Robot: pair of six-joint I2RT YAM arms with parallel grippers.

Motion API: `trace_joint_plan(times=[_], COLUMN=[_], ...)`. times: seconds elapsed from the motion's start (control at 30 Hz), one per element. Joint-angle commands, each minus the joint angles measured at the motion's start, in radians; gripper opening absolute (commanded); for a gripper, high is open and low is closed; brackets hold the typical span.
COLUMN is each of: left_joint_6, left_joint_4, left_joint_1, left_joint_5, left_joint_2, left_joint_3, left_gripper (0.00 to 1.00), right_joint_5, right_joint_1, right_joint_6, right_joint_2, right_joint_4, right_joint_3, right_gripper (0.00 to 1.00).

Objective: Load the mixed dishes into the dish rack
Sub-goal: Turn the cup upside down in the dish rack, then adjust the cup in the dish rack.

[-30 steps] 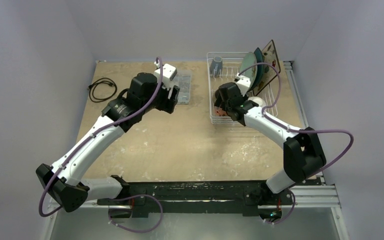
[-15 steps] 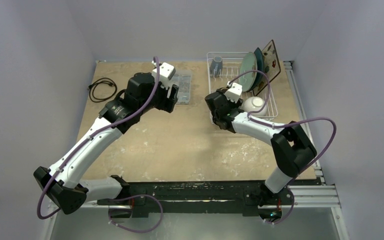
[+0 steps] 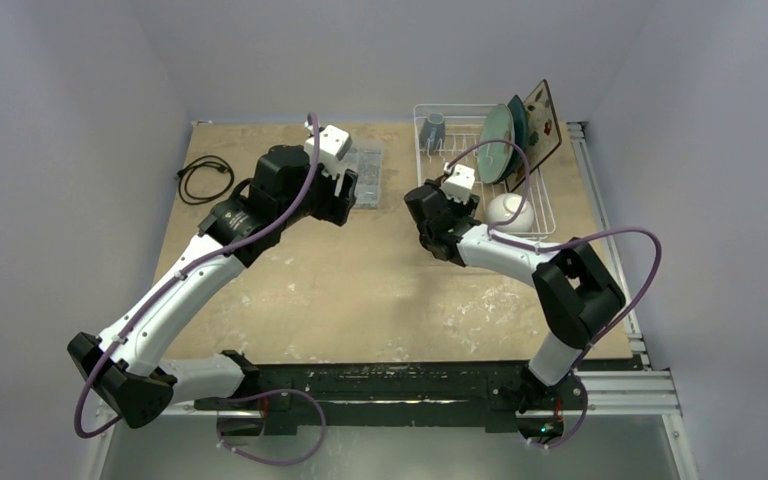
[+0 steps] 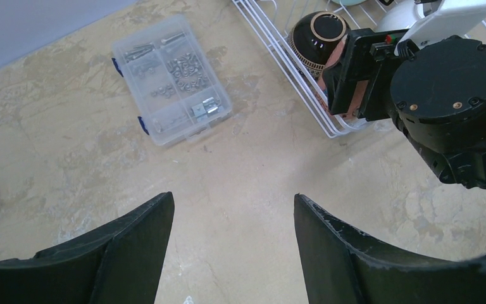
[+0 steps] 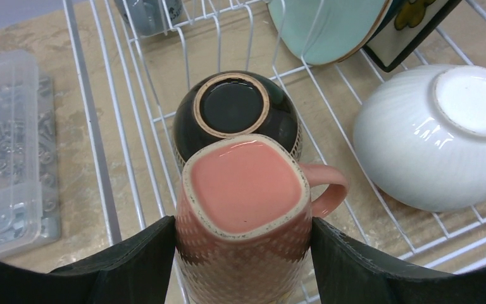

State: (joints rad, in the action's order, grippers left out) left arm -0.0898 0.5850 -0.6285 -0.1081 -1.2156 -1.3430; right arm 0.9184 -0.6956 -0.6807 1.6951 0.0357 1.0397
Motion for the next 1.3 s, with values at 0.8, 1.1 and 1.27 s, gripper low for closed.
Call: trace_joint_plan(times=[0.8,1.1,1.27], left_joint_6=[-0.011,-0.011,-0.016], left_joint_4=[-0.024,-0.019,-0.017], left_joint_1=[0.003,0.004,0.004], left_joint_5=[0.046,0.040,0.057], left_joint_2=[-0.019,-0.041,-0.044], left_joint_3=[-0.010,-0.010,-0.013], left_gripper=[0.68,0.68,0.68], right_joint_5=[-0.632,-0.624,-0.582], right_joint_1=[0.287,0.350,0.351], right_joint_6=[0.240,0.061,0.117], right_joint_2=[-0.315,-0.326,-0.262], right_joint_4=[0.210,0.123,0.087], right_joint_3=[0.037,-0.111,-0.124], right_gripper=[0.87,0.26,0.07])
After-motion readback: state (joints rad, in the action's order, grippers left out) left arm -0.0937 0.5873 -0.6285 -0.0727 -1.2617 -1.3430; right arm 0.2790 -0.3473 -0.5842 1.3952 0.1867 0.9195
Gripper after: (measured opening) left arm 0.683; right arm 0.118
